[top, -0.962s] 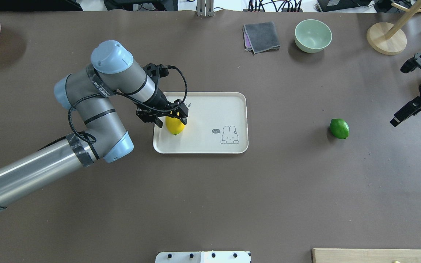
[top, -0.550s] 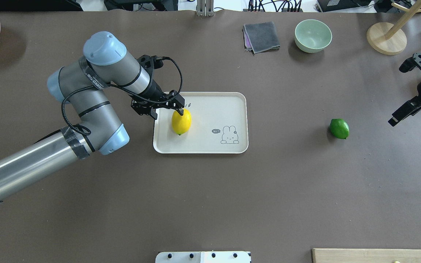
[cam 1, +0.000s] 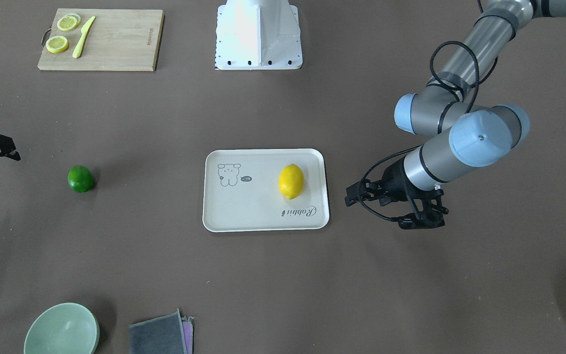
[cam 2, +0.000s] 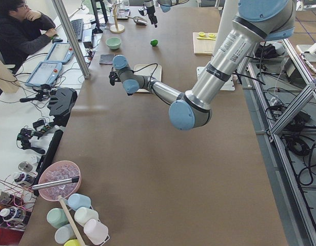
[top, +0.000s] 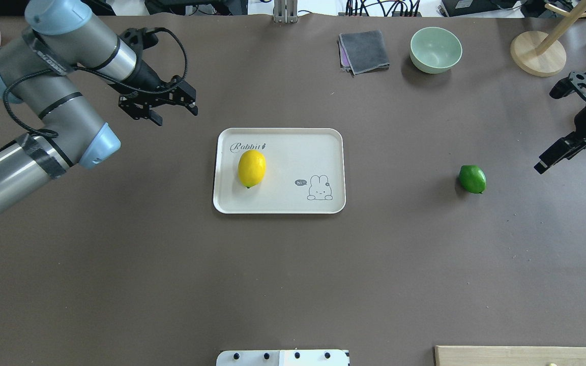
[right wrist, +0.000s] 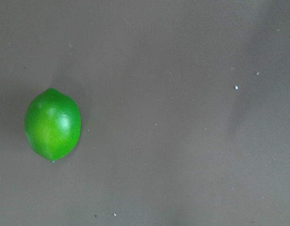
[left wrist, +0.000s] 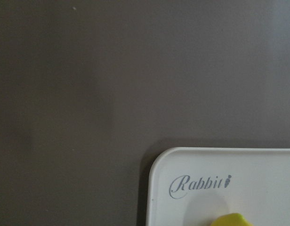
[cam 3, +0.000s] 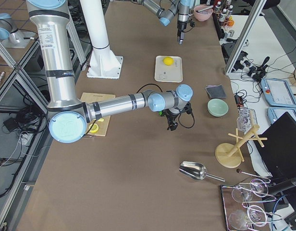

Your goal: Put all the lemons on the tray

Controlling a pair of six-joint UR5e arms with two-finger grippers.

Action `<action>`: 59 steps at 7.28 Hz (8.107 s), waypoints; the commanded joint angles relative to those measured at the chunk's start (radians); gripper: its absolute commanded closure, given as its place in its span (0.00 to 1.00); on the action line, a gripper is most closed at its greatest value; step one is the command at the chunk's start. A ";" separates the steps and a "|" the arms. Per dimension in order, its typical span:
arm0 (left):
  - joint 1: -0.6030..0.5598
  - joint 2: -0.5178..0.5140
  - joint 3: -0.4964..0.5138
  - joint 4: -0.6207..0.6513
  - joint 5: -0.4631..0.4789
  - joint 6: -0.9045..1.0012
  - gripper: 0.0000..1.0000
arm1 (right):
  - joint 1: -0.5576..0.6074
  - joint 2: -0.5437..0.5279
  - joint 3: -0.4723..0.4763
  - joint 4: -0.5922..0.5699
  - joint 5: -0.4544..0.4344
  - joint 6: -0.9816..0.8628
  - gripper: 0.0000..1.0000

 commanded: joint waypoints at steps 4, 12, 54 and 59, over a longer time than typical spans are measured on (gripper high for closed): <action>-0.264 0.212 0.008 0.139 0.004 0.548 0.03 | -0.121 0.099 0.070 0.003 -0.047 0.438 0.00; -0.310 0.242 0.020 0.253 0.076 0.837 0.02 | -0.305 0.095 -0.014 0.164 -0.237 0.589 0.03; -0.846 0.444 0.031 0.655 0.064 1.341 0.02 | 0.526 -0.100 -0.078 -0.235 -0.105 -0.213 0.00; -0.841 0.452 -0.015 0.641 0.067 1.276 0.02 | 0.522 -0.098 -0.074 -0.224 -0.102 -0.211 0.00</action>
